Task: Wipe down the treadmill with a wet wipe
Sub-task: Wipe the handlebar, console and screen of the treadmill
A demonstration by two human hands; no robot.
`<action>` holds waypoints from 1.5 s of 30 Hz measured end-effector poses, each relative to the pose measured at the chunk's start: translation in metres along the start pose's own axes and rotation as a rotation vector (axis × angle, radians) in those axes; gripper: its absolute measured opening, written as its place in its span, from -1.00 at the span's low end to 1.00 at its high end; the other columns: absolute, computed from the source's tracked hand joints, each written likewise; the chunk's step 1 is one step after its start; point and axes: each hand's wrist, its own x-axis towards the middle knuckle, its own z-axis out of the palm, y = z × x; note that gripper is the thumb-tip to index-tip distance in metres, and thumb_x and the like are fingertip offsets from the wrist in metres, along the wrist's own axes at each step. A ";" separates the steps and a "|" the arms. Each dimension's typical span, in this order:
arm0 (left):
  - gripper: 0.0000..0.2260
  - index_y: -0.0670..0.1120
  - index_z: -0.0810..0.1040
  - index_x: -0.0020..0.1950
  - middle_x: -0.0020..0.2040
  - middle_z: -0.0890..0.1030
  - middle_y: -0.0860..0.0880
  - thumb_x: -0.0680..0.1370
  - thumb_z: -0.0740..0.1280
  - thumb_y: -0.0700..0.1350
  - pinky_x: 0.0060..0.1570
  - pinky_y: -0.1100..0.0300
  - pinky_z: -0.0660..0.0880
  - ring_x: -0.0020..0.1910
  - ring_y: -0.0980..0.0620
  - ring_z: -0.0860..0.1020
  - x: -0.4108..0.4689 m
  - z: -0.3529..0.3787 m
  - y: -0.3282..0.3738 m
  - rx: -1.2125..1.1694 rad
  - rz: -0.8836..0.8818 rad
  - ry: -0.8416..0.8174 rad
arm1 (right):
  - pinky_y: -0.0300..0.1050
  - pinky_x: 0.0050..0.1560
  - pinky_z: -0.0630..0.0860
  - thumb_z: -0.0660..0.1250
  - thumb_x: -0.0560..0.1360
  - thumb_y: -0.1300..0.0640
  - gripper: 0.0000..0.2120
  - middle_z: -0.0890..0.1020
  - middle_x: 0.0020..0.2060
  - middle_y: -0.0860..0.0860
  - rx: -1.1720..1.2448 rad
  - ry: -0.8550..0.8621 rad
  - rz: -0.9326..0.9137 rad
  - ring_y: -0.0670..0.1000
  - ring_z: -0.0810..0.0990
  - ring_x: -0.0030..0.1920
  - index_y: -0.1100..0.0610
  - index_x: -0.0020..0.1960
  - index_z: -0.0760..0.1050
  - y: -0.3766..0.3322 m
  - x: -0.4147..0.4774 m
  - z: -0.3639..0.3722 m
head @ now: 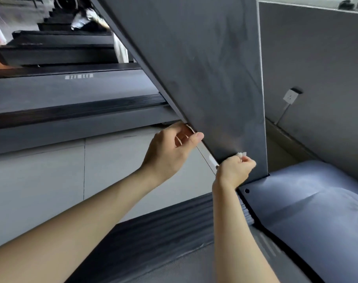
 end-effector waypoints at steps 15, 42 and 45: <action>-0.42 -0.21 0.51 -0.33 -0.43 0.50 -0.13 0.54 0.32 0.30 -0.30 0.01 0.39 -0.38 -0.13 0.40 -0.001 0.066 -0.024 -0.076 -0.030 0.058 | -0.09 -0.28 0.57 0.10 0.69 0.11 -0.81 0.64 -0.10 0.20 0.042 -0.024 0.175 0.13 0.57 -0.23 0.19 0.11 0.43 0.056 0.059 -0.009; -0.48 -0.09 0.36 -0.47 -0.54 0.43 0.03 0.52 0.46 0.17 -0.37 0.11 0.30 -0.50 0.05 0.34 -0.005 0.093 -0.026 -0.028 -0.124 0.157 | 0.09 -0.28 0.46 0.24 0.64 0.17 -0.96 0.57 -0.35 0.24 0.231 -0.385 -0.766 0.21 0.53 -0.37 0.08 0.02 0.38 -0.084 0.021 -0.010; -0.45 -0.06 0.31 -0.51 -0.57 0.38 0.06 0.49 0.52 0.13 -0.38 0.14 0.28 -0.51 0.05 0.31 -0.003 0.092 -0.026 -0.036 -0.104 0.160 | -0.06 -0.07 0.52 0.21 0.64 0.17 -0.94 0.62 -0.19 0.01 0.045 -0.129 -0.583 0.02 0.59 -0.18 0.11 0.09 0.44 -0.055 0.066 -0.016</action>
